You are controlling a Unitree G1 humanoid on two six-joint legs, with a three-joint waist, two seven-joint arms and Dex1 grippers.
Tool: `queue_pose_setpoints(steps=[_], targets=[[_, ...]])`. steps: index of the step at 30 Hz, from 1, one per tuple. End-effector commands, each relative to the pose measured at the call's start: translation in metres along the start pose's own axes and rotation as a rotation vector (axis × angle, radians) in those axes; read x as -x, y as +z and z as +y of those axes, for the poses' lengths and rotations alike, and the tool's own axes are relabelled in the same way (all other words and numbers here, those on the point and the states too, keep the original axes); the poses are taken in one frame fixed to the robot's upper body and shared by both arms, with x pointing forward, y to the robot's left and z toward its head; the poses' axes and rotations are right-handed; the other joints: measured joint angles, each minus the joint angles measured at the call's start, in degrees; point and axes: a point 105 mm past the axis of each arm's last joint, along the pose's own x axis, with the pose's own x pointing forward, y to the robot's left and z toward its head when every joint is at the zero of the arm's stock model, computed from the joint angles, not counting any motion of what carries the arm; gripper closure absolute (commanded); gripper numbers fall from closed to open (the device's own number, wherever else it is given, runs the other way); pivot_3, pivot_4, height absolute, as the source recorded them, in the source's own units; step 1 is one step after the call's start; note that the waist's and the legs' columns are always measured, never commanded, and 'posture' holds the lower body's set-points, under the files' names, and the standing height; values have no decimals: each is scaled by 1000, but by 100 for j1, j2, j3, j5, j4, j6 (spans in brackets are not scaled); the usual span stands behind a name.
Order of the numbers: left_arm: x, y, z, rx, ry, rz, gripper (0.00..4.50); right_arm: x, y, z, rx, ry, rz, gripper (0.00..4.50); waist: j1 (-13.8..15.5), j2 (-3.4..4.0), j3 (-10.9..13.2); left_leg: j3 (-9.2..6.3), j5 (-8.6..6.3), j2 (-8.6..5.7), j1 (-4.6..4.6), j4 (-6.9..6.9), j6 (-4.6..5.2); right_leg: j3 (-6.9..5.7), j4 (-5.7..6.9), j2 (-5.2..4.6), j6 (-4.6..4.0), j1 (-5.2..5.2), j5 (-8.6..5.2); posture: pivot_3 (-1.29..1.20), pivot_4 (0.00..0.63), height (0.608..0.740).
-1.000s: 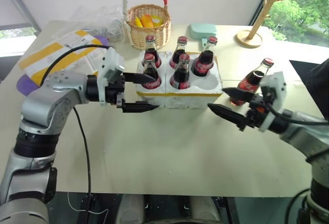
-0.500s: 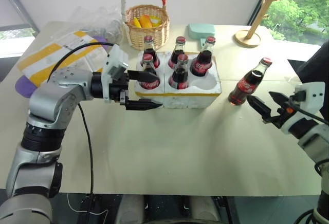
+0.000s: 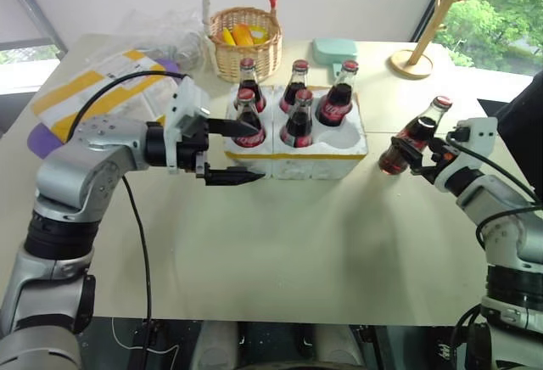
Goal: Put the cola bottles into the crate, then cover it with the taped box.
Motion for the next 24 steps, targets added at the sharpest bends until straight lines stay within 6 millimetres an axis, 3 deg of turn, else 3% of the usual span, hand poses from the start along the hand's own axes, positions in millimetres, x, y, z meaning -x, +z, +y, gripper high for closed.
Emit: queue_pose_setpoints(steps=[1, 4, 6, 11, 17, 21, 24], targets=[[5, 12, -3, -45, 11, -23, 0, -5, 12, 1, 13, 12, -61, 21, -4, 0, 0, 0, 0, 0, 0, 0, 0, 0, 0, 0, 0, 0, 0, 0, 150, 740], [7, 12, -3, -45, 16, -21, 0, -8, 15, 4, 7, 25, -81, 809, -4, 0, 0, 2, 2, 1, 0, 0, -4, 0, 0, 1, 0, 0, 0, 0, 150, 740], [8, 12, -3, -44, 20, -20, 0, -7, 21, 10, 21, 50, -99, 1723, -13, 0, 0, 5, 7, 1, 0, 0, -12, 0, 0, 0, 0, 0, 0, 0, 150, 740], [8, 11, -4, -42, 22, -18, 0, -4, 51, 21, 80, 86, -197, 1730, -47, 10, 6, 5, 9, 2, 0, -2, -15, 0, 1, 1, 0, -2, 0, 0, 150, 740], [7, 11, -2, -41, 21, -21, 0, -11, 105, 63, 119, 236, -339, 1730, -138, 42, 25, 3, 11, 2, -2, -4, -20, 1, 3, 1, 1, -7, 0, 0, 150, 740], [6, 11, -1, -42, 24, -25, 0, -13, 120, 95, 126, 361, -373, 1730, -127, 48, 29, 0, 18, 7, -3, -10, -30, 1, 5, 7, 0, -12, 0, 0, 150, 740], [6, 11, -3, -44, 26, -26, 0, -12, 116, 122, 141, 466, -348, 1730, -108, 47, 28, 6, 18, 8, -5, -10, -31, 1, 2, 7, 0, -11, 0, 0, 150, 740]])
